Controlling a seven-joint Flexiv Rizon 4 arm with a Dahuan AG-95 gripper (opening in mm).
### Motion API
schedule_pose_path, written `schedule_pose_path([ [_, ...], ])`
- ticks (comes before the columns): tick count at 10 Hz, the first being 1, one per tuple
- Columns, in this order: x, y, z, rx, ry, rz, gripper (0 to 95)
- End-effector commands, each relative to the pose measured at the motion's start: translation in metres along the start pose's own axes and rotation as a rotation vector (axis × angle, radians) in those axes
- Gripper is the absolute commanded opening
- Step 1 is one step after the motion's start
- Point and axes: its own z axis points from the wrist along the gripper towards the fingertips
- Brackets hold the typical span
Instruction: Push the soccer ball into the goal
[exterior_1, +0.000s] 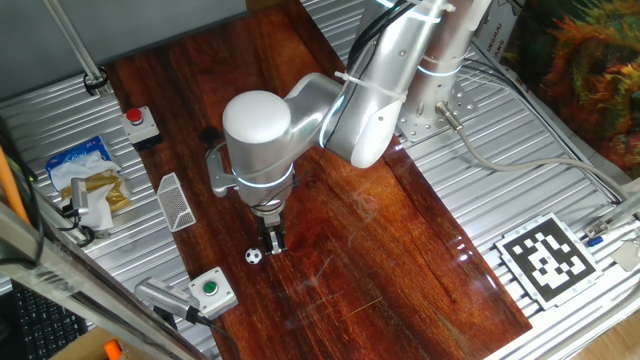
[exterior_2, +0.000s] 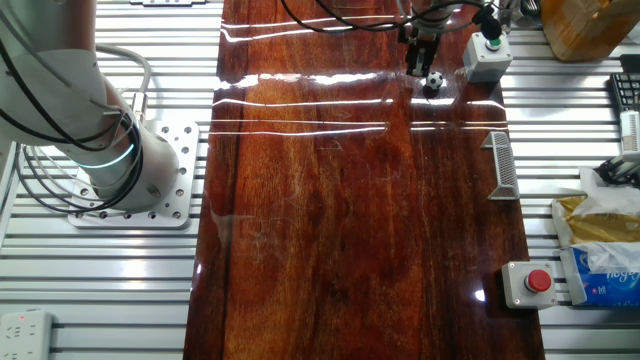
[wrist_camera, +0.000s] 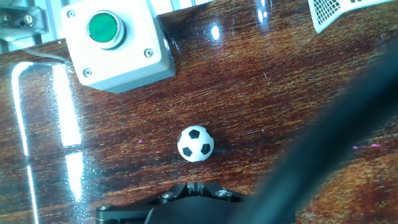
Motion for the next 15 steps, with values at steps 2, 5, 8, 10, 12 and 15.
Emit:
schedule_pose_path([
  [2, 0.0007, -0.0002, -0.0002, -0.001, 0.002, 0.009, 0.0],
  [5, 0.0007, -0.0002, -0.0002, 0.005, 0.034, 0.018, 0.0],
  [8, 0.0007, -0.0002, -0.0002, 0.017, 0.04, -0.042, 0.0],
  [10, 0.0007, -0.0002, -0.0002, 0.014, 0.039, -0.148, 0.0],
  [12, 0.0007, -0.0002, -0.0002, 0.011, 0.04, -0.21, 0.0],
  [15, 0.0007, -0.0002, -0.0002, 0.012, 0.041, -0.296, 0.0],
])
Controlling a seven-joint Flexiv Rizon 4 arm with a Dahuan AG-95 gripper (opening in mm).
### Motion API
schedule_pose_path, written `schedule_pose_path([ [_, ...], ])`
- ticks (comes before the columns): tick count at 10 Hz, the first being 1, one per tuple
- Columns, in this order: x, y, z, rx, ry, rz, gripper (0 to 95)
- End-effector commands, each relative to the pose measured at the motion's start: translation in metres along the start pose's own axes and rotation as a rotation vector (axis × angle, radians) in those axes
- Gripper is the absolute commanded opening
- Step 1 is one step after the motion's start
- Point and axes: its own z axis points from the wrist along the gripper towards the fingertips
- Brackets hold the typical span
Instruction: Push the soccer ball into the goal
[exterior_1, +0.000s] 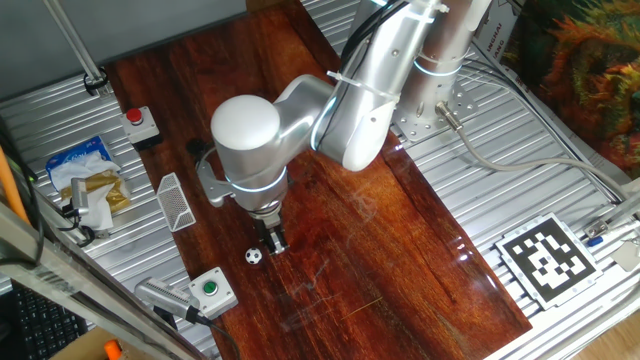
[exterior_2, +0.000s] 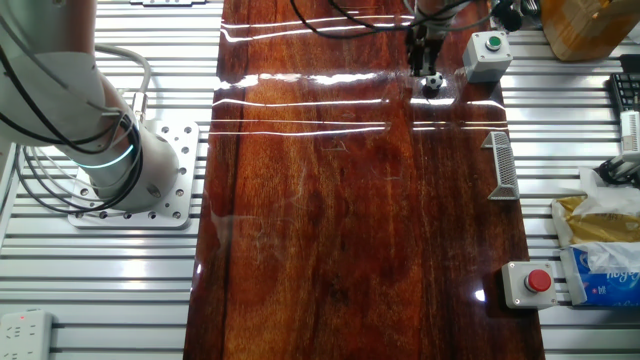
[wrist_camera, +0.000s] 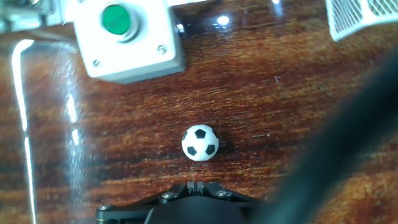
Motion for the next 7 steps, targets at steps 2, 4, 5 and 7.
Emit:
schedule_pose_path([
  [2, -0.0006, 0.0008, 0.0006, 0.001, 0.016, -0.064, 0.0],
  [4, -0.0006, 0.0008, 0.0006, -0.003, 0.014, -0.079, 0.0],
  [5, -0.0006, 0.0008, 0.0006, -0.003, 0.014, -0.078, 0.0],
  [7, -0.0006, 0.0008, 0.0006, -0.003, 0.014, -0.088, 0.0],
])
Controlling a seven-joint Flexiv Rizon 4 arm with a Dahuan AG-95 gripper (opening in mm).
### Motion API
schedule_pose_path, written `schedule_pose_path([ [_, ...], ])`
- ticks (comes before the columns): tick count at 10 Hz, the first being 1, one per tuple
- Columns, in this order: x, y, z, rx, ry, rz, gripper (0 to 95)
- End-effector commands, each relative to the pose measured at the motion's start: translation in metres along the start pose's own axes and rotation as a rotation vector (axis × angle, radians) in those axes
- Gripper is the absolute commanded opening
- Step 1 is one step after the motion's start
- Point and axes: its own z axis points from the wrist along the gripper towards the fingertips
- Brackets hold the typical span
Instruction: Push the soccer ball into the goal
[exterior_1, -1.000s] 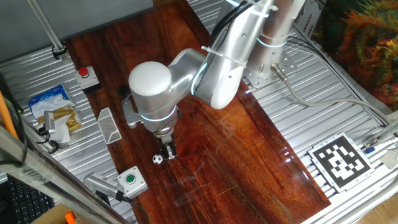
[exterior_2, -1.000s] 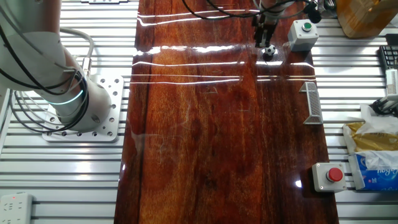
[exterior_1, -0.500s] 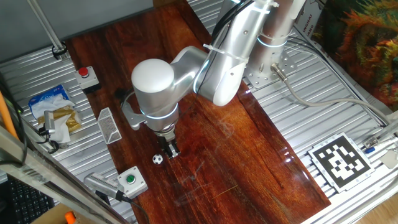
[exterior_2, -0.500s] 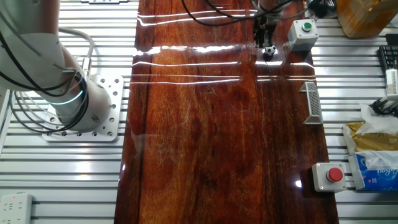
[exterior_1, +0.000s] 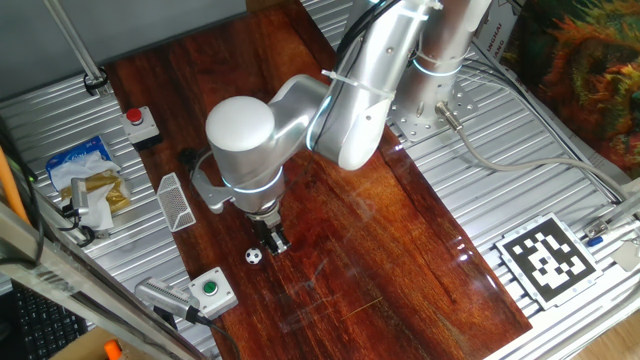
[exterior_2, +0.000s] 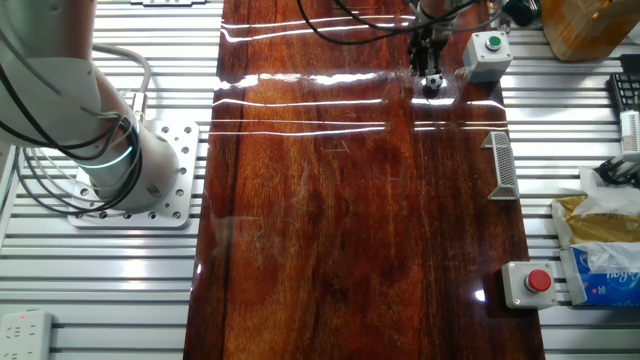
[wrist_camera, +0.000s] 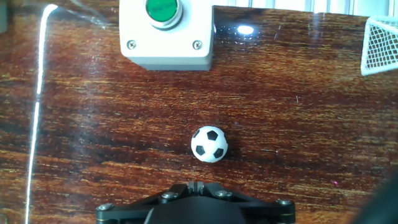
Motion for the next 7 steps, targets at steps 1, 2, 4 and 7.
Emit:
schedule_pose_path([
  [1, 0.0007, -0.0001, -0.0008, -0.004, 0.0, -0.011, 0.0],
  [2, 0.0007, -0.0001, -0.0008, -0.003, 0.0, -0.013, 0.0],
  [4, 0.0007, -0.0001, -0.0008, -0.004, -0.002, -0.012, 0.0],
  [7, 0.0006, -0.0001, -0.0007, -0.004, -0.004, -0.017, 0.0],
])
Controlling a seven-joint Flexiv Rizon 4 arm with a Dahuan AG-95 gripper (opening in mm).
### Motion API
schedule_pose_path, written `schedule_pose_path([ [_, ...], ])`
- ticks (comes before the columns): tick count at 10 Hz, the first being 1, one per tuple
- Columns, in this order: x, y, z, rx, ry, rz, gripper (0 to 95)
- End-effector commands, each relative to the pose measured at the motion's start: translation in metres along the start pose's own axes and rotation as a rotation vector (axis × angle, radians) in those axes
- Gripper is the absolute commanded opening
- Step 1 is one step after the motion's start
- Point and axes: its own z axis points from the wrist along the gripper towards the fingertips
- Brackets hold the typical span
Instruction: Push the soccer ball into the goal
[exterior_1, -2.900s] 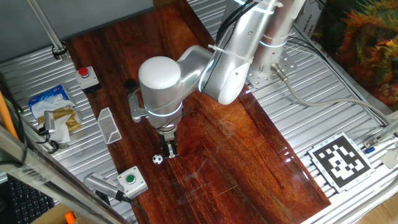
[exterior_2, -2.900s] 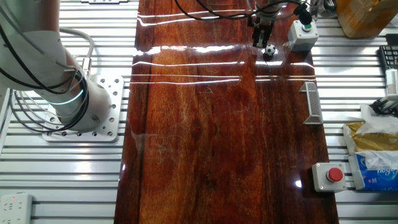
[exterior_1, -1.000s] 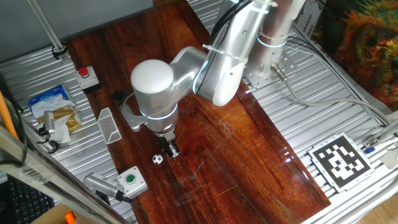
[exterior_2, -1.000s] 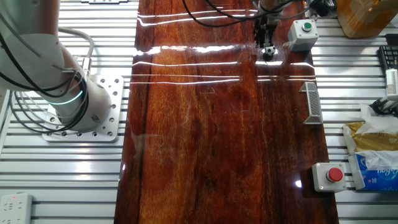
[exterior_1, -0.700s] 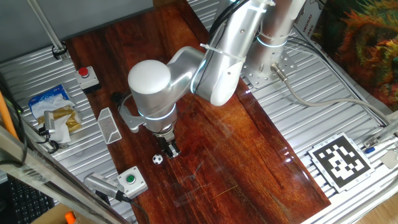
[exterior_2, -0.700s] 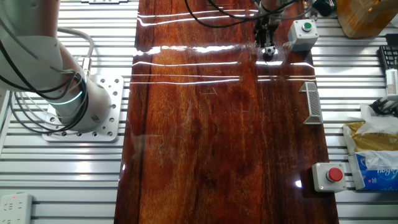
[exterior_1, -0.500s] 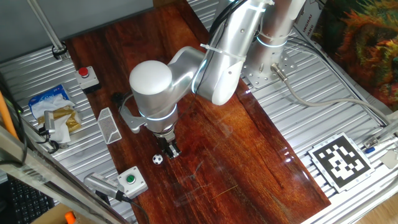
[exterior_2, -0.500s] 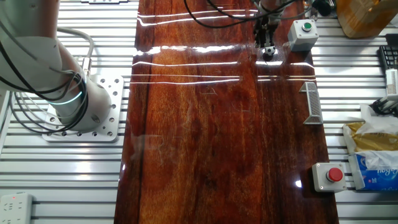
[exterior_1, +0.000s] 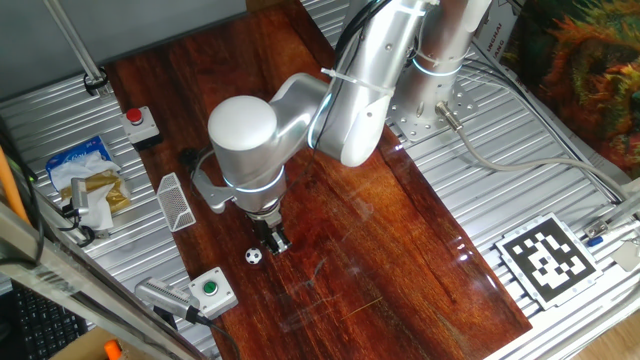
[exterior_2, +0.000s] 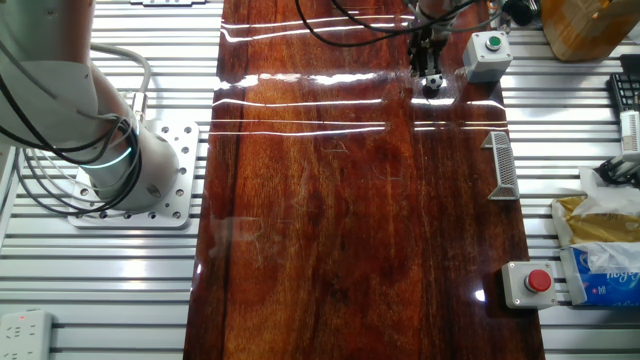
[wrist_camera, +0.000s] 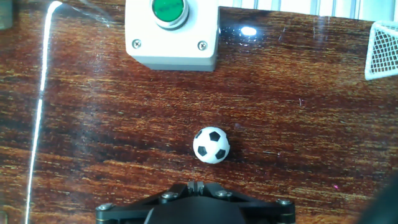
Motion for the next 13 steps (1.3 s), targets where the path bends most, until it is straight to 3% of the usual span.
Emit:
schedule_pose_path([
  [1, -0.001, 0.001, 0.0, 0.0, 0.0, -0.003, 0.0],
  [3, -0.011, 0.005, 0.005, 0.001, -0.004, 0.004, 0.0],
  [11, -0.015, 0.007, 0.005, 0.004, -0.006, 0.019, 0.0],
  [13, -0.041, 0.017, 0.01, 0.001, -0.005, 0.034, 0.0],
])
